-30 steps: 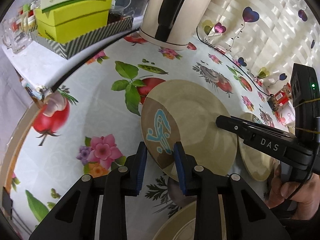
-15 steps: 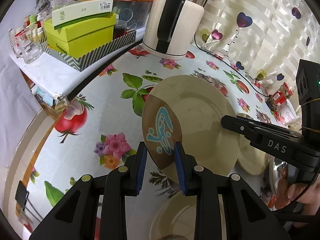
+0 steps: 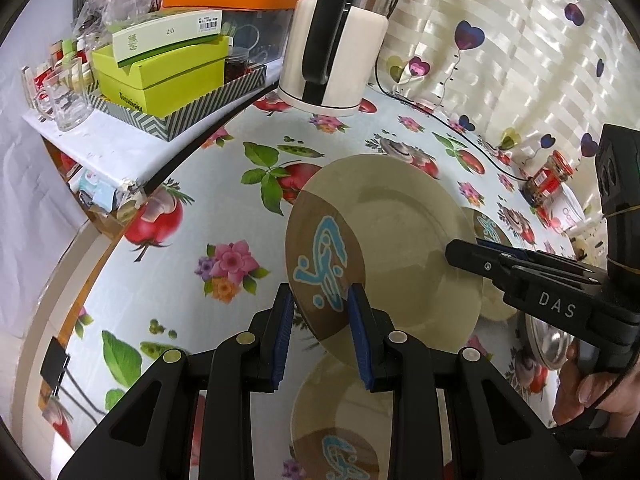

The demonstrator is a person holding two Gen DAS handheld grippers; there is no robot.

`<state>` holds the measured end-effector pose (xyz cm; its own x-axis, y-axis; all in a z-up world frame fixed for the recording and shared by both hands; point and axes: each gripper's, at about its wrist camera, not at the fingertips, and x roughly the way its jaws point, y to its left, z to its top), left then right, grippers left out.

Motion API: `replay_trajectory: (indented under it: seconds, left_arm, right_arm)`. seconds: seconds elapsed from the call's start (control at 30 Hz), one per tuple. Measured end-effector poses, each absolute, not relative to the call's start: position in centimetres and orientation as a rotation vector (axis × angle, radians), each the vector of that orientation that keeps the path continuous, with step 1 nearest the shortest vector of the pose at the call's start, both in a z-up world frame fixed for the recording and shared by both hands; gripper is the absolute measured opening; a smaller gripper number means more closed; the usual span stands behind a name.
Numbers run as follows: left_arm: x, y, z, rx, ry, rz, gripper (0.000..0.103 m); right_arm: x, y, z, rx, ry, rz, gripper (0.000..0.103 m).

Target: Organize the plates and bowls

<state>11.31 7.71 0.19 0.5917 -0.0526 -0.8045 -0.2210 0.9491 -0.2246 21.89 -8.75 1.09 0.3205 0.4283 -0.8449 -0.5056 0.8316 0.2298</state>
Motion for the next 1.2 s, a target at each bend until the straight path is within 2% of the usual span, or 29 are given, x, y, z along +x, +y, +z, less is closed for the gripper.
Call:
replay_trajectory:
  seconds: [0.57, 1.2]
  left_arm:
    - [6.9, 6.0, 0.6, -0.282, 0.950, 0.096, 0.029]
    - [4.6, 4.7, -3.0, -0.268, 1.038, 0.079, 0.029]
  right_arm:
    - [16.6, -10.7, 2.2, -0.090, 1.077, 0.611, 0.027]
    - [12.6, -11.9, -1.5, -0.106, 1.163, 0.591, 0.027]
